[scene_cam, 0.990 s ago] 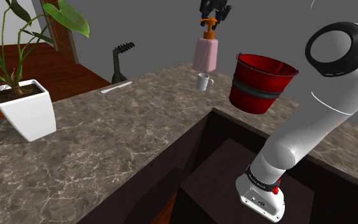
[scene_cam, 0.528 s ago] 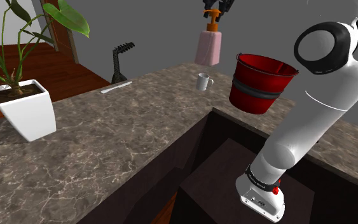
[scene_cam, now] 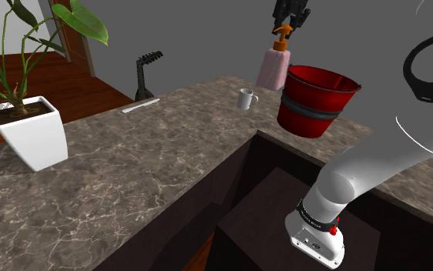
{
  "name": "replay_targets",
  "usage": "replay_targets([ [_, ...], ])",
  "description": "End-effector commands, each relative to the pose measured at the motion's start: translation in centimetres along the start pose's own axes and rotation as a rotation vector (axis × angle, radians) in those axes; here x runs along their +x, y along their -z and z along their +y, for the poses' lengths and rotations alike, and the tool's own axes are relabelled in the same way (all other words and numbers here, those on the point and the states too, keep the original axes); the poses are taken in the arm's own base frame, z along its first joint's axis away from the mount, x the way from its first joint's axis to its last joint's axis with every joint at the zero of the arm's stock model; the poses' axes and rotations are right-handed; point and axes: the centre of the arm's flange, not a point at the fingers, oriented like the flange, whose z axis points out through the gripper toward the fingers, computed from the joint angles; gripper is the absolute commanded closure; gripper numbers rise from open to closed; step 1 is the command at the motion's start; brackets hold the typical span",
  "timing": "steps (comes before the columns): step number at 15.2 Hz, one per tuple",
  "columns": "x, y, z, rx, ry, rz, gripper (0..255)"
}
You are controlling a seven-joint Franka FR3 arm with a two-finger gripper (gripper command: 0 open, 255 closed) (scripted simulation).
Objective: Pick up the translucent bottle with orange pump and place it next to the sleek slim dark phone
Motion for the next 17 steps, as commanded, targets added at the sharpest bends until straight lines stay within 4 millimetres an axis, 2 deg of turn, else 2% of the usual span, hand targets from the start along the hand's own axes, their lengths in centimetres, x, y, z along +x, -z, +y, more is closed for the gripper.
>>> replay_targets([
  [1,-1.5,-0.2,2.2,0.0,0.001,-0.001,255],
  [17,-13.8,-1.9,19.3,0.0,0.001,-0.001,255],
])
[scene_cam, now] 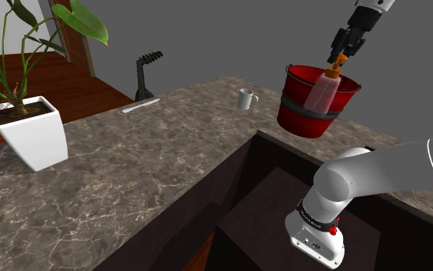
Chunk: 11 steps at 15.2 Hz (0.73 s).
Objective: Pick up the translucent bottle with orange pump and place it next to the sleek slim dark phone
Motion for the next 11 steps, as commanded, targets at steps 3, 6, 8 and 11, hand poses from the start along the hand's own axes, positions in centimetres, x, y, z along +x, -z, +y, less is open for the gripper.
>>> replay_targets([
  [3,-2.9,-0.2,4.7,-0.001,-0.001,-0.001,255],
  [6,-5.2,-0.6,7.9,-0.001,-0.001,-0.001,255],
  [8,-6.7,-0.8,10.0,-0.001,-0.001,-0.001,255],
  [11,-9.0,-1.1,13.2,-0.001,-0.001,-0.001,255],
])
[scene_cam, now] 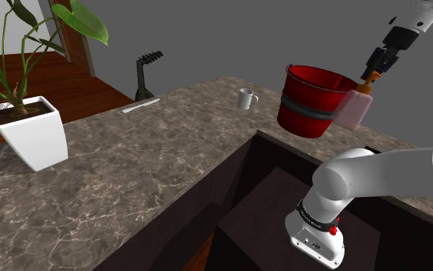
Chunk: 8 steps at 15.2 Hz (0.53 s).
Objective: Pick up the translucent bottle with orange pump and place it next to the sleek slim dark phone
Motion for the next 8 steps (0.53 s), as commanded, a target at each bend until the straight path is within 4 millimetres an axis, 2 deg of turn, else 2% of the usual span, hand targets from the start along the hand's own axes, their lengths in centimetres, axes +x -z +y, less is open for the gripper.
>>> replay_targets([
  [1,-1.8,-0.2,2.4,0.0,0.001,-0.001,255],
  [8,-7.1,-0.9,9.9,0.0,0.001,-0.001,255],
])
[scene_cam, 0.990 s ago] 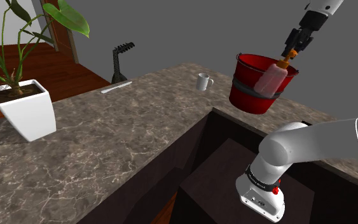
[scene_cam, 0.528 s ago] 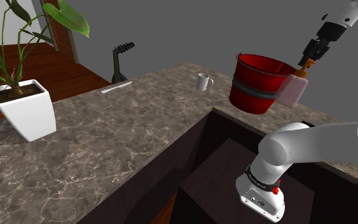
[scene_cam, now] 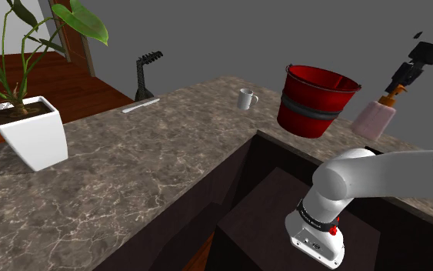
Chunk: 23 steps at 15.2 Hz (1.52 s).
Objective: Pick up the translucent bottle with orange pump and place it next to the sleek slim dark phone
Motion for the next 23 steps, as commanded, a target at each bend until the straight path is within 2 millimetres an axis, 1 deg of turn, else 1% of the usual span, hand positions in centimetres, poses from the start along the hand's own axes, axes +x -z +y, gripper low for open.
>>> replay_targets([
  [1,-1.5,0.0,2.2,0.0,0.001,-0.001,255],
  [20,-16.1,-2.1,22.5,0.0,0.001,-0.001,255],
  [21,-16.7,-2.1,23.4,0.0,0.001,-0.001,255],
  [23,-16.8,-3.2,23.5,0.0,0.001,-0.001,255],
])
